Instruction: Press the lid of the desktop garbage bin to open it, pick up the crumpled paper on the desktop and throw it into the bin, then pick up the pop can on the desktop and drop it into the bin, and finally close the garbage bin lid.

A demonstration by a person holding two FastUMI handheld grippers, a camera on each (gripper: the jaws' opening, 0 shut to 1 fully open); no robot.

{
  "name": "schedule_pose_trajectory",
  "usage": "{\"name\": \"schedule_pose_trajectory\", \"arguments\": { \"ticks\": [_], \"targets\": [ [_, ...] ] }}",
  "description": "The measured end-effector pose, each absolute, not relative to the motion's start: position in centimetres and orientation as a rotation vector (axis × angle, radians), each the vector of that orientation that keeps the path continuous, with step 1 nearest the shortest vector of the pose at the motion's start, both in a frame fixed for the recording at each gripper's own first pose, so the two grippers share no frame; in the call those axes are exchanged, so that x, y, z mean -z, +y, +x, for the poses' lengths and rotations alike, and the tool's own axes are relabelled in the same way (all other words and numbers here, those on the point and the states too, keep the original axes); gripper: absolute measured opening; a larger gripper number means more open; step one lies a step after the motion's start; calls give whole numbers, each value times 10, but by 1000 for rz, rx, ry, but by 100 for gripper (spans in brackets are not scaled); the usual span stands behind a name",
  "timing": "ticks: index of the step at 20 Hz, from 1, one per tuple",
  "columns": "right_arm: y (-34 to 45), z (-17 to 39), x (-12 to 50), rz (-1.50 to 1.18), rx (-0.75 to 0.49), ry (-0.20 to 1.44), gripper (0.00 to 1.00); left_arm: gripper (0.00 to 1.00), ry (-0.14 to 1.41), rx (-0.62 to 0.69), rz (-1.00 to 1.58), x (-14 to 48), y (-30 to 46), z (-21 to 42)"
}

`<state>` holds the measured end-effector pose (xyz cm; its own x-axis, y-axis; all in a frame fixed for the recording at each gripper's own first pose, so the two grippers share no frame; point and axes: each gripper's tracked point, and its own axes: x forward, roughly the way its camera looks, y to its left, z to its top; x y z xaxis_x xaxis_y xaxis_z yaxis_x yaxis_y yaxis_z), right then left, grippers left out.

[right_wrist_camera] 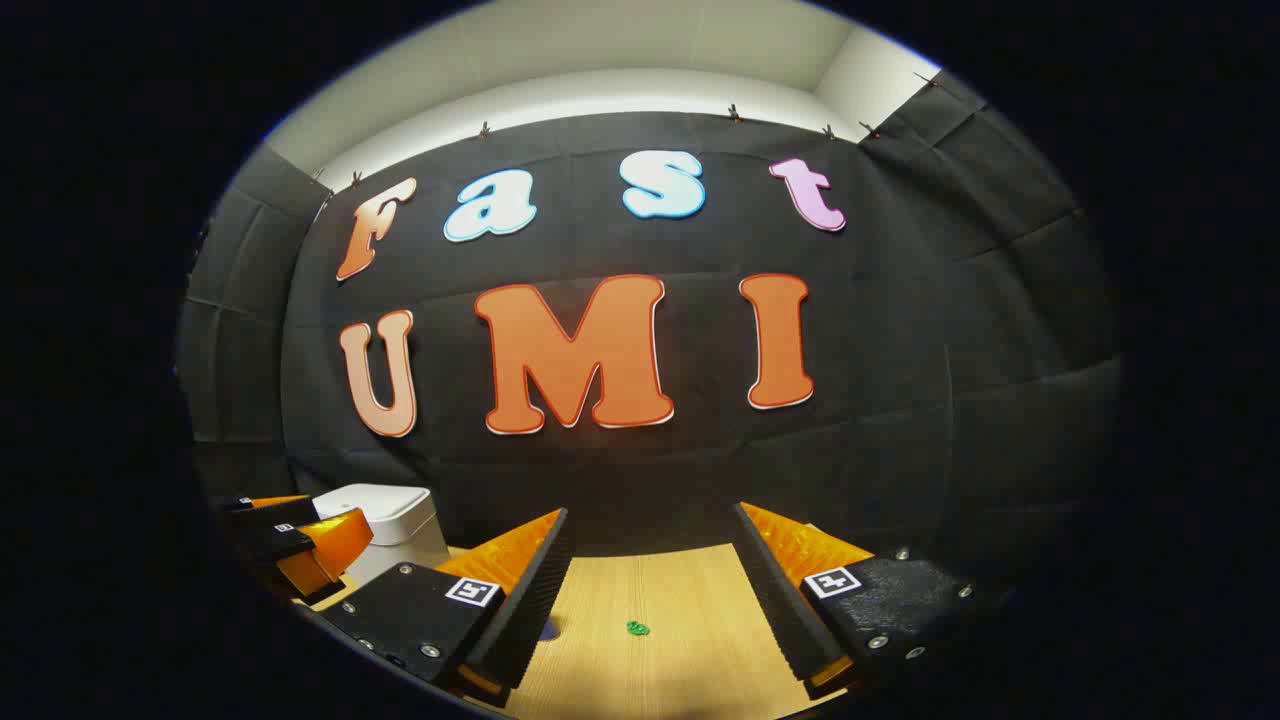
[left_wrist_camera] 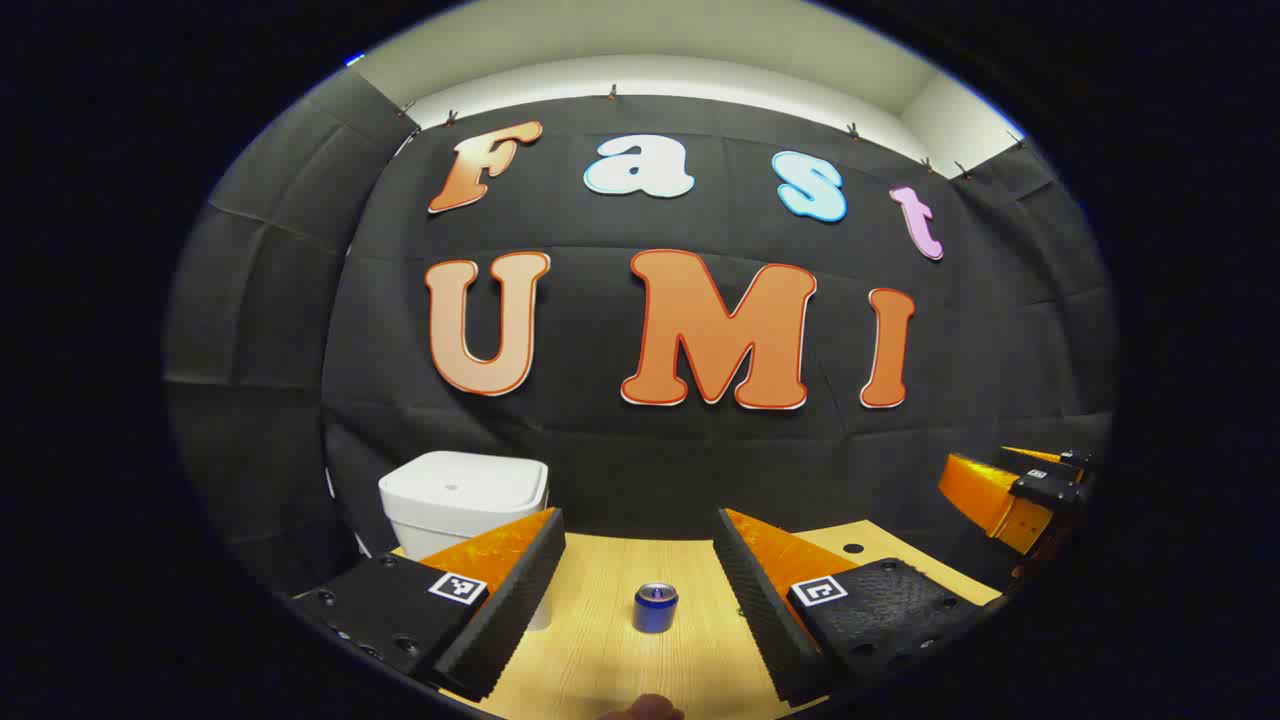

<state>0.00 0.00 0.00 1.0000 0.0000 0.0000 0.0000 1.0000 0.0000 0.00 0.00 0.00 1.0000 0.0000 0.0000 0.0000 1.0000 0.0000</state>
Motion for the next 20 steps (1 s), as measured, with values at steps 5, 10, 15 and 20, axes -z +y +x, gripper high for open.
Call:
{"name": "schedule_pose_trajectory", "arguments": {
  "ticks": [5,10,15,20],
  "targets": [
    [0,0,6,-50,58,4,95,94,-34,44,45,4,8,13],
    [-12,5,19,-27,1,42,94,94,-21,-14,48,16,-7,13],
    [-18,11,11,-44,-38,16,95,94,-55,-41,70,5,-21,13],
    [-12,4,0,-60,-48,-6,94,94,-47,-70,88,5,-12,16]
  ]
}}
